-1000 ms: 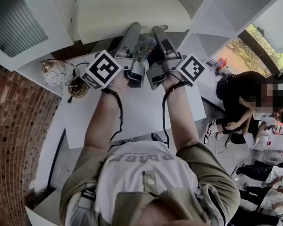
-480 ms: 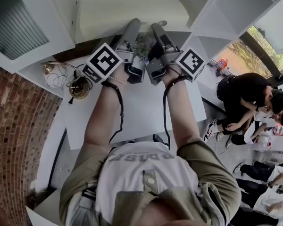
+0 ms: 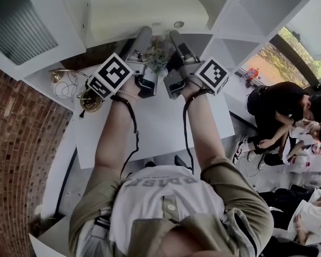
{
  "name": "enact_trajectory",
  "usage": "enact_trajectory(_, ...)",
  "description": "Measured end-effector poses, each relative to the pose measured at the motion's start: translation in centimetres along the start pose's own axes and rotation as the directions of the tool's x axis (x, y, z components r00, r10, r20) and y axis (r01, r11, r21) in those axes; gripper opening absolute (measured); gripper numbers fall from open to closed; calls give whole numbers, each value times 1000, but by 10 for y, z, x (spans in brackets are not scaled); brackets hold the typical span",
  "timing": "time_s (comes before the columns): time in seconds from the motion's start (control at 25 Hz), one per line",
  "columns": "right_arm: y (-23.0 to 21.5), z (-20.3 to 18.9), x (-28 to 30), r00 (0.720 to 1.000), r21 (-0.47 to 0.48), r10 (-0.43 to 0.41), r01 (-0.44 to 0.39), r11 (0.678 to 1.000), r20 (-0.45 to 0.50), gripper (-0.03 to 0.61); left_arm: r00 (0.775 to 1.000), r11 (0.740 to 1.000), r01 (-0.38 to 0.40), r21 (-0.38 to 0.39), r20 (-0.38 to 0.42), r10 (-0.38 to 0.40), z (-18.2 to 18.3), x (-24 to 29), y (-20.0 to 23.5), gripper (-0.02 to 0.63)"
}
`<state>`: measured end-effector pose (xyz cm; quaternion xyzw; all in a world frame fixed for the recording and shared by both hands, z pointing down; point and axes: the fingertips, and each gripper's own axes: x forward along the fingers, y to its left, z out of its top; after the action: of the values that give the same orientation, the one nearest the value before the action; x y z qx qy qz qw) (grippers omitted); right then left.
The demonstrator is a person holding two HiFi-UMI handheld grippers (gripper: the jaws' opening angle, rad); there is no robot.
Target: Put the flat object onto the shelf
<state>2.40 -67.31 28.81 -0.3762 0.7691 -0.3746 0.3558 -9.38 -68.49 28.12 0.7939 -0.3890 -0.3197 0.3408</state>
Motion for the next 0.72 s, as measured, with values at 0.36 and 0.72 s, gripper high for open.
enact_trajectory(0.36, 27, -11, -85, 999, -569, -53, 42, 821, -2, 189, 996, 847, -89, 523, 54, 71, -7, -98, -28, 246)
enact_trajectory(0.72, 49, -40, -173, 993, -789, -114, 44, 613, -33, 126, 980, 575, -180, 798, 95, 175, -59, -179, -72, 124)
